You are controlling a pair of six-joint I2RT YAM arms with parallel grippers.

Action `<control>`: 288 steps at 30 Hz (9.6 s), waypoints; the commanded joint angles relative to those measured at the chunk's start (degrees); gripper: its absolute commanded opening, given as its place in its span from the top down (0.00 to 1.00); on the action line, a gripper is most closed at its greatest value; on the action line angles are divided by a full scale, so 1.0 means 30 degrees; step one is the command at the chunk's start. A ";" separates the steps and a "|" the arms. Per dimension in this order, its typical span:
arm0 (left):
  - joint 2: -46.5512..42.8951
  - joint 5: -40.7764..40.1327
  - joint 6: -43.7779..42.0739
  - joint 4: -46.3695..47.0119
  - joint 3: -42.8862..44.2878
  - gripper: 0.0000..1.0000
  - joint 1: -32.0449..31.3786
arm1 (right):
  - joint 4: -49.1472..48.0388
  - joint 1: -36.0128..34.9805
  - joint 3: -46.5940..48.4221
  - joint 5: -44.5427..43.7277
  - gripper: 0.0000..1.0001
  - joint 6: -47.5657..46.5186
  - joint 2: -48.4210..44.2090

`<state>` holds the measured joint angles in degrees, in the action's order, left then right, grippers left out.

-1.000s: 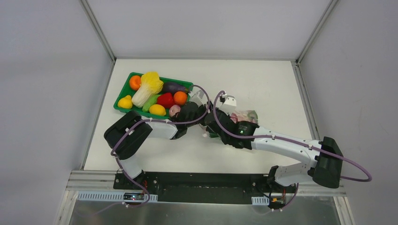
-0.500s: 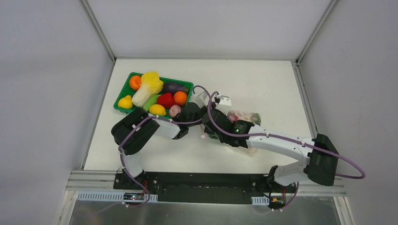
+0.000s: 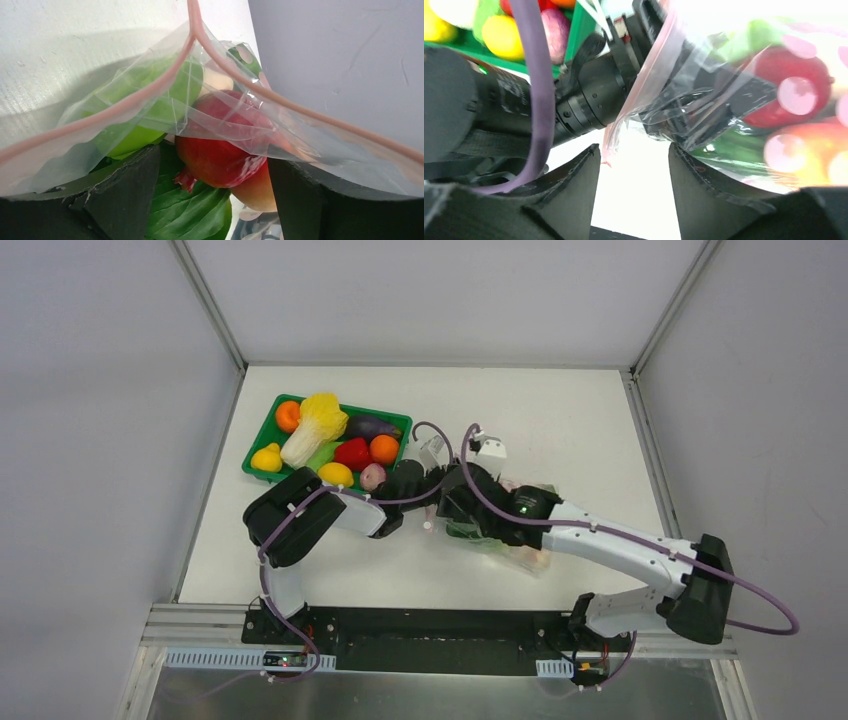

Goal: Open the zip-top bag and remove the fake food
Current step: Pick up the fake fruit from the zipper food storage bag, then place the fake fruit in the bin, then pick up the fake fruit from the zipper food storage bag.

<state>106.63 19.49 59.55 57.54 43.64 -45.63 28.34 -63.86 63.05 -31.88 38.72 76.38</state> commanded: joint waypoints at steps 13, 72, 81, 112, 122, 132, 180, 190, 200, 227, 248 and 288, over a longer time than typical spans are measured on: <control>-0.0766 0.0986 -0.0624 0.0041 0.0336 0.10 0.0063 | 0.3833 1.0040 -0.1356 0.1192 0.45 -0.1874 -0.3778; -1.2301 -0.4821 -0.8682 -2.5242 0.2885 0.62 0.1974 | -0.0783 1.1401 -0.6322 0.3825 0.41 -0.2850 -0.1947; -1.2507 -0.7504 -1.2022 -2.9843 0.5837 0.60 0.6566 | -0.0363 1.1491 -0.5163 0.3644 0.34 -0.3506 -0.3962; -0.4311 -0.7450 -1.4219 -2.9456 1.0971 0.01 1.2953 | 0.0891 1.1632 -0.4784 0.3411 0.22 -0.3649 -0.8581; -0.9738 -0.5098 -1.2845 -2.8241 0.8249 0.03 1.2938 | 0.2518 1.1613 -0.3949 0.3957 0.21 -0.3693 -0.8636; -1.3944 -0.2902 -1.1885 -2.8381 0.4718 0.09 0.8749 | 0.4289 1.1625 -0.4034 0.4803 0.20 -0.2697 -0.8667; -0.8987 -0.4063 -1.7231 -1.8478 0.3648 0.46 -0.2167 | 0.5451 1.2450 -0.6294 0.5102 0.18 -0.0309 -0.8152; -1.2626 -0.6995 -1.8270 -1.9570 0.1814 0.40 -0.1335 | 0.5717 1.2575 -0.6103 0.4997 0.18 -0.0416 -0.8589; -0.7962 -0.6047 -1.9247 -2.0304 0.4684 0.45 -0.1149 | 0.5875 1.2618 -0.6096 0.4730 0.18 -0.0155 -0.8341; -0.3822 -0.3196 -1.7160 -1.5381 0.5742 0.44 -0.2443 | 0.4222 1.2627 -0.7105 0.6535 0.19 -0.0828 -0.6505; -0.0188 -0.4204 -1.3515 -1.3110 0.6072 0.38 -0.2541 | 0.3989 1.2629 -0.7170 0.7006 0.19 -0.1130 -0.5830; -0.5500 -0.1888 -1.3272 -2.9657 0.9926 0.74 -0.1288 | 0.4071 1.2627 -0.7625 0.5589 0.19 -0.0309 -0.6001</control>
<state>95.26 9.45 19.94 -23.62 70.67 -50.98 38.37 -26.06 40.77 -13.50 37.15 58.15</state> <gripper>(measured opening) 0.524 0.815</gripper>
